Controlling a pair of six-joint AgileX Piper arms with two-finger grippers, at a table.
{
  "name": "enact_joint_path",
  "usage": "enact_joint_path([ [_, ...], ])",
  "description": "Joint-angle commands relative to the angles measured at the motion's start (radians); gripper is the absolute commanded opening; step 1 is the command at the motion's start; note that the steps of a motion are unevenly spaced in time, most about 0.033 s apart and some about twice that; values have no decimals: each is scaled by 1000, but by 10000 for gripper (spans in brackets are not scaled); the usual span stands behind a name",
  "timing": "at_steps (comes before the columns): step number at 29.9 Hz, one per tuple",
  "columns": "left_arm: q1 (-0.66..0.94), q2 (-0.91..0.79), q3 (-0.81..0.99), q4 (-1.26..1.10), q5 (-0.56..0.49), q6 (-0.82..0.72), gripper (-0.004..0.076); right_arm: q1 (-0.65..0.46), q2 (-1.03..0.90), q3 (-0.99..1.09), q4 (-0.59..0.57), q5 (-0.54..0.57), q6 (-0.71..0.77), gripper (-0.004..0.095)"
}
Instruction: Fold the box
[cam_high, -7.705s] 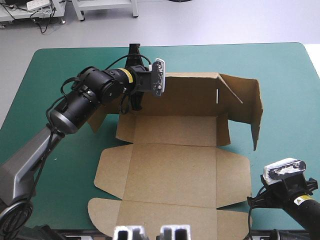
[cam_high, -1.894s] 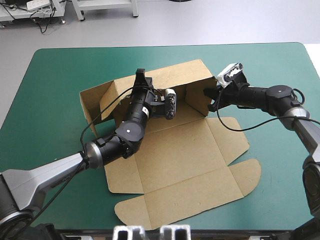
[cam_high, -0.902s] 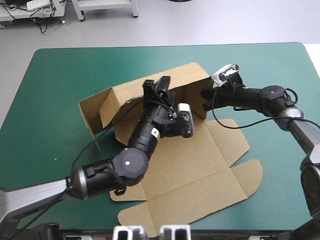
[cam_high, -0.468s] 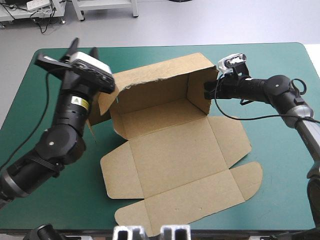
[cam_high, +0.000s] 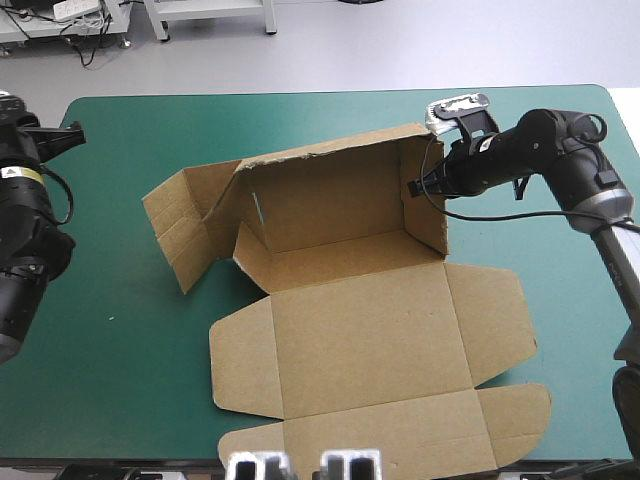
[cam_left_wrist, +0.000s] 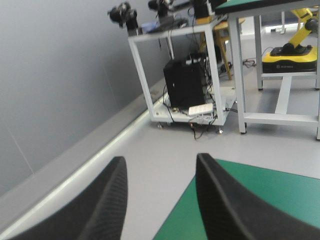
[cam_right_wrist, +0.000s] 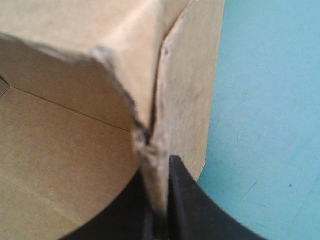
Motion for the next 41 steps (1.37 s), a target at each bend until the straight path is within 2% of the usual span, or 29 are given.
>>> enact_joint_path([
  [1,131,-10,-28,-194,-88,23,314,-2,-10,-65,4,18,40,-5],
  [3,185,0,-28,-318,-99,73,314,-2,42,-80,-7,62,40,-5],
  [6,223,20,-28,-534,-97,230,314,-2,130,-89,-17,92,40,-5],
  [13,229,83,-28,-932,-14,595,314,-2,323,-159,-22,92,-90,-5],
  [17,229,124,-28,-1027,31,732,314,-2,380,-198,-38,46,-108,1],
  [21,229,151,-28,-1030,40,760,314,-2,382,-211,-70,-6,-119,96],
  [28,229,179,-28,-1031,74,798,314,-2,382,-327,-131,41,-152,398],
  [33,229,181,-28,-1048,74,813,314,-2,382,-462,-131,125,-146,418],
  [35,229,181,-28,-1053,74,819,313,-2,382,-526,-134,195,-146,418],
  [38,229,181,-28,-1053,80,819,314,-2,356,-571,-126,195,-67,418],
  [41,229,181,-28,-1053,82,821,313,-2,295,-580,-123,195,-63,418],
])
